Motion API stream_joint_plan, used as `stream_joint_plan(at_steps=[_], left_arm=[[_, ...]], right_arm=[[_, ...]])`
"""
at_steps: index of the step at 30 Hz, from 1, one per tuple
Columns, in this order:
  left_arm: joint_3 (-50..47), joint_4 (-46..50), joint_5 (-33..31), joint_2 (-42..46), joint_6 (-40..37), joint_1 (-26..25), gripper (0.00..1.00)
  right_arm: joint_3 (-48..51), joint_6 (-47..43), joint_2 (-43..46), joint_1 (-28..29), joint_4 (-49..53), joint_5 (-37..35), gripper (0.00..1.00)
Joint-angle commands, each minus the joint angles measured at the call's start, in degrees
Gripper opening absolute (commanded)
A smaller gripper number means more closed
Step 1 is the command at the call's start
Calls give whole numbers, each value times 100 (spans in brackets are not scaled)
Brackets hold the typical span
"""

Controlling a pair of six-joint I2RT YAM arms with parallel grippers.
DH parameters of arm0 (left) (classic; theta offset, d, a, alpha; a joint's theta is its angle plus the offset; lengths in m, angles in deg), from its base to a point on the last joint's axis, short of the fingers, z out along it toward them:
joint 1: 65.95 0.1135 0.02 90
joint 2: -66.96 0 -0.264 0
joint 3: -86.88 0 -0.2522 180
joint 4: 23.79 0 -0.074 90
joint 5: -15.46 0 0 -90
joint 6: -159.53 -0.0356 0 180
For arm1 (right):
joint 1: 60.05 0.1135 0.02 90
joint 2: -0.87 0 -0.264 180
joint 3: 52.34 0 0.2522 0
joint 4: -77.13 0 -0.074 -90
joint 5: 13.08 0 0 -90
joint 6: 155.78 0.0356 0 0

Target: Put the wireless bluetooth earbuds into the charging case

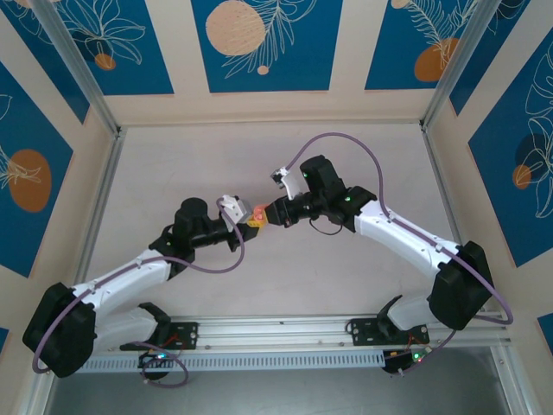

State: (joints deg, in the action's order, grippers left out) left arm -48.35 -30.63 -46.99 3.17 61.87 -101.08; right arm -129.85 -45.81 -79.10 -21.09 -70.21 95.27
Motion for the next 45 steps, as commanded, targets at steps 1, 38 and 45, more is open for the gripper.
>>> stream_joint_plan(at_steps=[1, 38, 45], left_arm=[[-21, -86, 92, 165, -43, -75, 15], [11, -155, 160, 166, -9, -71, 15], [-103, -396, 501, 241, 71, -66, 15]], right_arm=[[-139, 25, -92, -38, 1, 13, 16], [-96, -302, 48, 126, 83, 104, 18], [473, -1069, 1030, -284, -468, 467, 32]])
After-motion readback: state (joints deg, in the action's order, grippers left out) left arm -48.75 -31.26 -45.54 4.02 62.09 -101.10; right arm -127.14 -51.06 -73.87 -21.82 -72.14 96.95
